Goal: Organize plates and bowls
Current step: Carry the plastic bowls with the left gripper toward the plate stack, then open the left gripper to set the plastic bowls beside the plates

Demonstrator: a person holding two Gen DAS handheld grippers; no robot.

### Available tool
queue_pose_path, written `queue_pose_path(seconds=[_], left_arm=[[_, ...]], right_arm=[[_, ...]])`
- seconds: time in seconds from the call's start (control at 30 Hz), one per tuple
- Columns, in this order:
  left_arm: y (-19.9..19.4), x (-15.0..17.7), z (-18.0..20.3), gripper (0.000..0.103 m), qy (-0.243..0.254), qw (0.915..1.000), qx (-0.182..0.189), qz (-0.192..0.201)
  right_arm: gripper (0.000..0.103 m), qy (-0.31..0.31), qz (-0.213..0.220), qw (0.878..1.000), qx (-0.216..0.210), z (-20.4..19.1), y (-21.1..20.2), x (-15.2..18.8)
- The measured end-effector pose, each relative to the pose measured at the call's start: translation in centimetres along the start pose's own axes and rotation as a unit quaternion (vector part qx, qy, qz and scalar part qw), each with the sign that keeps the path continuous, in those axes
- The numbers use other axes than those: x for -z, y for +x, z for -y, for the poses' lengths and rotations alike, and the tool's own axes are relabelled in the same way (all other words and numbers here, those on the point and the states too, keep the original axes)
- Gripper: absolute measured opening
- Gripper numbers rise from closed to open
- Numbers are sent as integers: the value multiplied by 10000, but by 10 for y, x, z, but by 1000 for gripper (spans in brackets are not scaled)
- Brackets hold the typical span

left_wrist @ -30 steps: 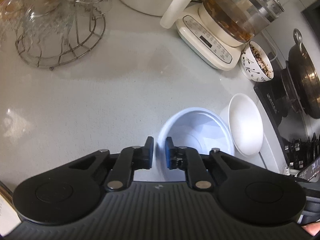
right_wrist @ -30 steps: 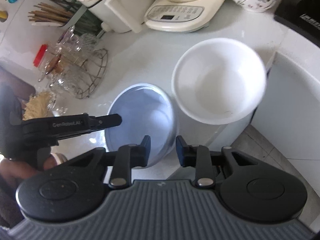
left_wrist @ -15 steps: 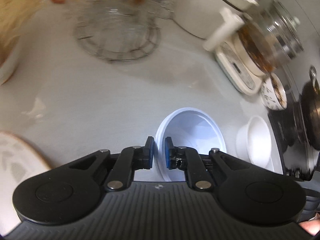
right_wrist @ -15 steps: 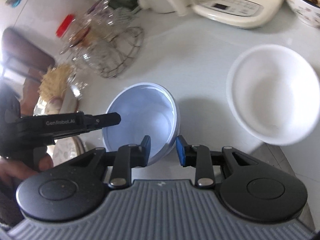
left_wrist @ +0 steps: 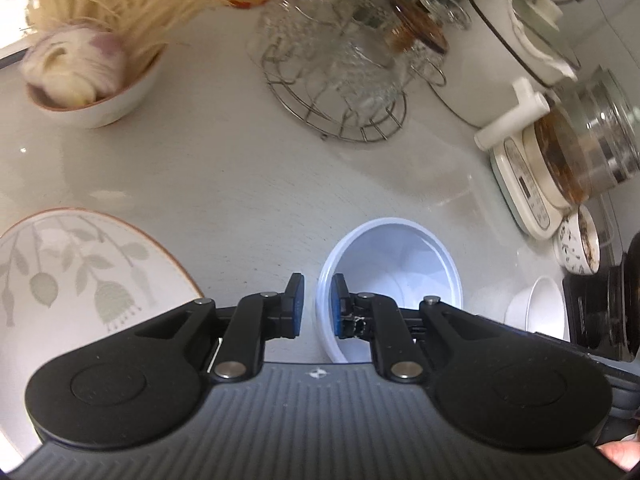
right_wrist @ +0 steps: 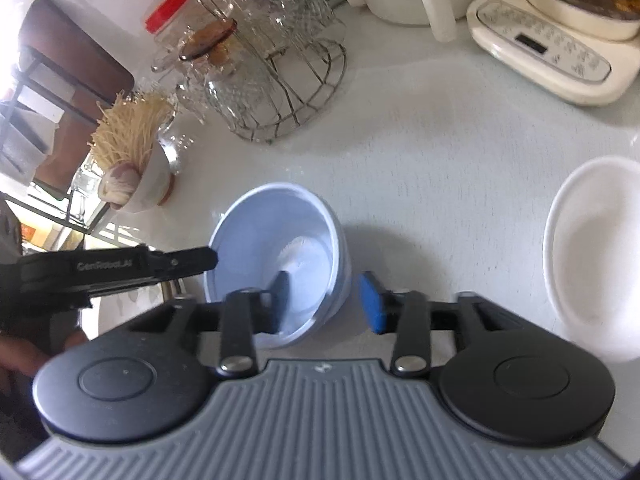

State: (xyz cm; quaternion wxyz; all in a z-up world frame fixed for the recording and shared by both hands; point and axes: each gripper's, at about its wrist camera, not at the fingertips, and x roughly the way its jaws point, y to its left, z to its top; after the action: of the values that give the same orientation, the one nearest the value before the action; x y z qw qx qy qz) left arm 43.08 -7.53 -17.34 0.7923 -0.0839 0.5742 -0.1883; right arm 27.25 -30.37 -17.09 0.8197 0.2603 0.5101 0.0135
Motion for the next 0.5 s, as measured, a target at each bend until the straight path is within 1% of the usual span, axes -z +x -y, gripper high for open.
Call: queue_pose_path(seconds=[0.07,0.1,0.13,0.2,0.37,0.4,0.43,0.47,0.5], left_arm=[[-7,1,3,22,-15,9999,-71,120],[-13,2,4,23,-37,9998,-97,181],[-17,3,6,25,-65,9996,-124,248],[-25,5,12,27,-86,9990,-212,374],[-55,12,29,39,-133,9966,-414,698],[-61,14,32,39,-137,9960,-442,759],[-67,16,36,41,-131,9955,-463,822],[-74,17,39,47,-103,9948,-478,888],[-79,18,41,52,-64,9943,-506,938]], right_arm=[[73,-116,85,9999,25,0,-4,-4],[75,-179,119,9998,43,0,-6,-7],[77,-253,156,9995,53,0,-8,-10],[78,-406,220,9989,42,0,-14,-15],[80,-859,503,9950,51,-5,-33,-28],[81,-948,574,9938,40,-7,-37,-30],[85,-1014,642,9928,37,-8,-43,-31],[91,-1038,710,9920,36,-9,-48,-32],[91,-1049,790,9913,43,-10,-52,-33]])
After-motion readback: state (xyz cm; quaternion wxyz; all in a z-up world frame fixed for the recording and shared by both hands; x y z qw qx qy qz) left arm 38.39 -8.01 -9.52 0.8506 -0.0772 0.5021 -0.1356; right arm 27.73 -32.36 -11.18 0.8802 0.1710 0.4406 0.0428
